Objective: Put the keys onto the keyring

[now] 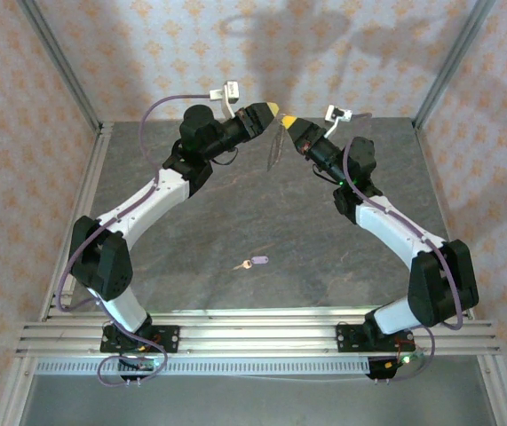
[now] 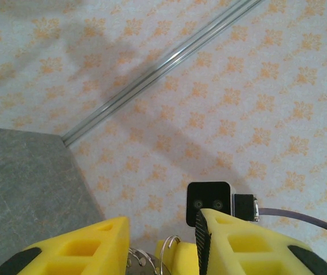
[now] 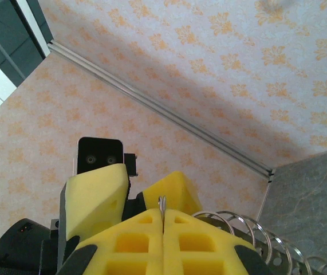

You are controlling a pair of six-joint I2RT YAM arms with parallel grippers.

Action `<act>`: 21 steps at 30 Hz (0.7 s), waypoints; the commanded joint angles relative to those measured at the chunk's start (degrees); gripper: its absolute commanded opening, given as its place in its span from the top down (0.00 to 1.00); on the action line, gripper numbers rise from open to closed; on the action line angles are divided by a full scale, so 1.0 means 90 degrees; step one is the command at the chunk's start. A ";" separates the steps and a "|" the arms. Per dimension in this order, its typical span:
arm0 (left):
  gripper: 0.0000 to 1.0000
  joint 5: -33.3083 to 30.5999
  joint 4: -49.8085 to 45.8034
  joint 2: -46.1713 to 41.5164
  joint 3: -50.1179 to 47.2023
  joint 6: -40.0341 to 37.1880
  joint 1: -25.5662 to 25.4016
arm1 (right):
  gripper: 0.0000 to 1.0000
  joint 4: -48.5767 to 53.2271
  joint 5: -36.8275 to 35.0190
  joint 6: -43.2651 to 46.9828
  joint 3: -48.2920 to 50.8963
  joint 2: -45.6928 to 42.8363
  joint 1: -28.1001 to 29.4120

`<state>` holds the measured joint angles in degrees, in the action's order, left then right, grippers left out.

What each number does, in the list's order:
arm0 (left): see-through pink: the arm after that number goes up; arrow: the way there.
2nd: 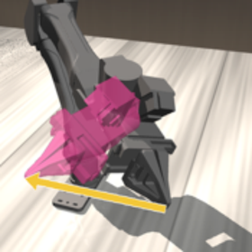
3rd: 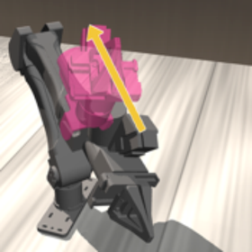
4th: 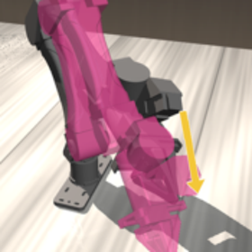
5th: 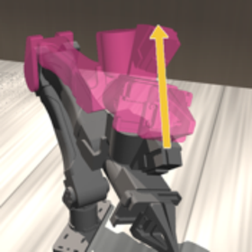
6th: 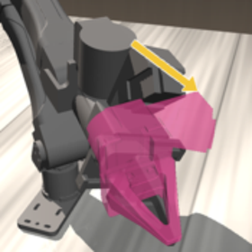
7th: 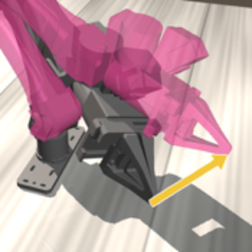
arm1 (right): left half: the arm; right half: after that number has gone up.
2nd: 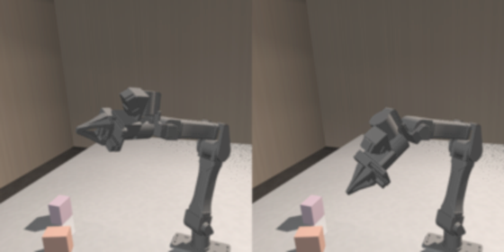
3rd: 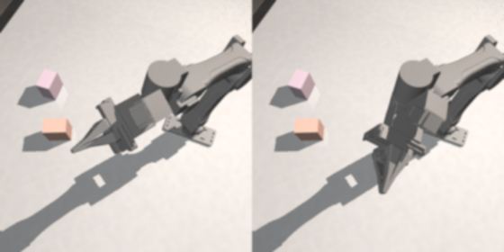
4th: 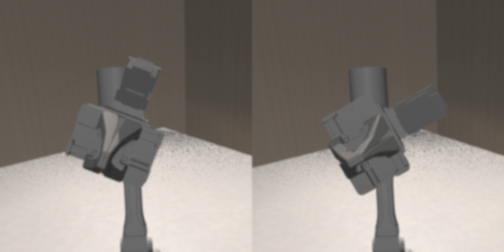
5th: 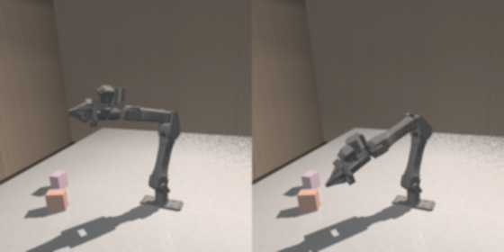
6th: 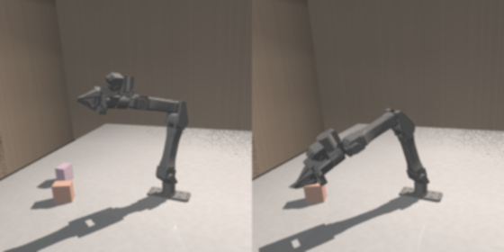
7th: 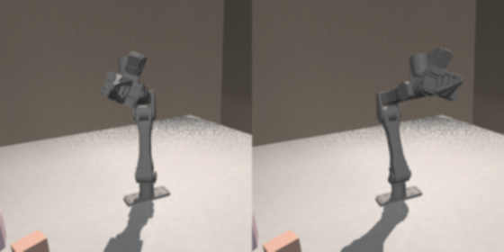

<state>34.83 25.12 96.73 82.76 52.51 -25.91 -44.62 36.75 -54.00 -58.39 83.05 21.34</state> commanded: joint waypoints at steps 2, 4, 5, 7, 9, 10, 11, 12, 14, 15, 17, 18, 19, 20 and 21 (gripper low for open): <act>0.64 -0.0074 0.0314 -0.0142 -0.0084 0.0006 -0.0090 | 1.00 -0.0384 -0.0081 0.0030 -0.0241 -0.0096 0.0031; 0.64 -0.0035 0.0308 -0.0123 -0.0084 -0.0004 -0.0106 | 1.00 -0.0385 -0.0089 0.0033 -0.0246 -0.0103 0.0031; 0.64 -0.0018 0.0304 -0.0116 -0.0084 -0.0014 -0.0110 | 1.00 -0.0384 -0.0089 0.0033 -0.0241 -0.0097 0.0031; 0.65 0.0006 0.0337 -0.0113 -0.0105 -0.0014 -0.0135 | 1.00 -0.0374 -0.0091 0.0033 -0.0243 -0.0094 0.0033; 0.67 0.0027 0.0339 -0.0098 -0.0104 -0.0018 -0.0155 | 1.00 -0.0384 -0.0089 0.0035 -0.0239 -0.0096 0.0031; 0.68 0.0027 0.0333 -0.0103 -0.0113 -0.0025 -0.0167 | 1.00 -0.0380 -0.0089 0.0033 -0.0241 -0.0095 0.0031; 0.69 0.0027 0.0348 -0.0101 -0.0130 -0.0025 -0.0160 | 1.00 -0.0374 -0.0089 0.0033 -0.0241 -0.0106 0.0031; 0.69 0.0027 0.0363 -0.0111 -0.0142 -0.0019 -0.0173 | 1.00 -0.0374 -0.0089 0.0038 -0.0241 -0.0106 0.0031; 0.71 0.0036 0.0383 -0.0110 -0.0153 -0.0024 -0.0184 | 1.00 -0.0355 -0.0089 0.0057 -0.0231 -0.0124 0.0031; 0.72 0.0036 0.0399 -0.0108 -0.0162 -0.0020 -0.0180 | 1.00 -0.0362 -0.0092 0.0062 -0.0231 -0.0121 0.0031; 0.73 0.0041 0.0404 -0.0110 -0.0162 -0.0023 -0.0195 | 1.00 -0.0336 -0.0097 0.0079 -0.0222 -0.0135 0.0033; 0.74 0.0046 0.0403 -0.0108 -0.0162 -0.0019 -0.0197 | 1.00 -0.0335 -0.0099 0.0082 -0.0221 -0.0142 0.0032; 0.76 0.0054 0.0412 -0.0099 -0.0162 -0.0011 -0.0207 | 1.00 -0.0325 -0.0099 0.0091 -0.0212 -0.0145 0.0031; 0.76 0.0053 0.0415 -0.0092 -0.0162 -0.0014 -0.0204 | 1.00 -0.0325 -0.0102 0.0091 -0.0213 -0.0145 0.0031; 0.77 0.0065 0.0422 -0.0089 -0.0158 -0.0014 -0.0215 | 1.00 -0.0330 -0.0099 0.0092 -0.0203 -0.0150 0.0031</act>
<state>34.94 25.36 96.73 81.89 52.49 -27.40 -44.60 36.34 -53.98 -58.39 83.05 21.34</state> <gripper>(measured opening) 0.230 0.044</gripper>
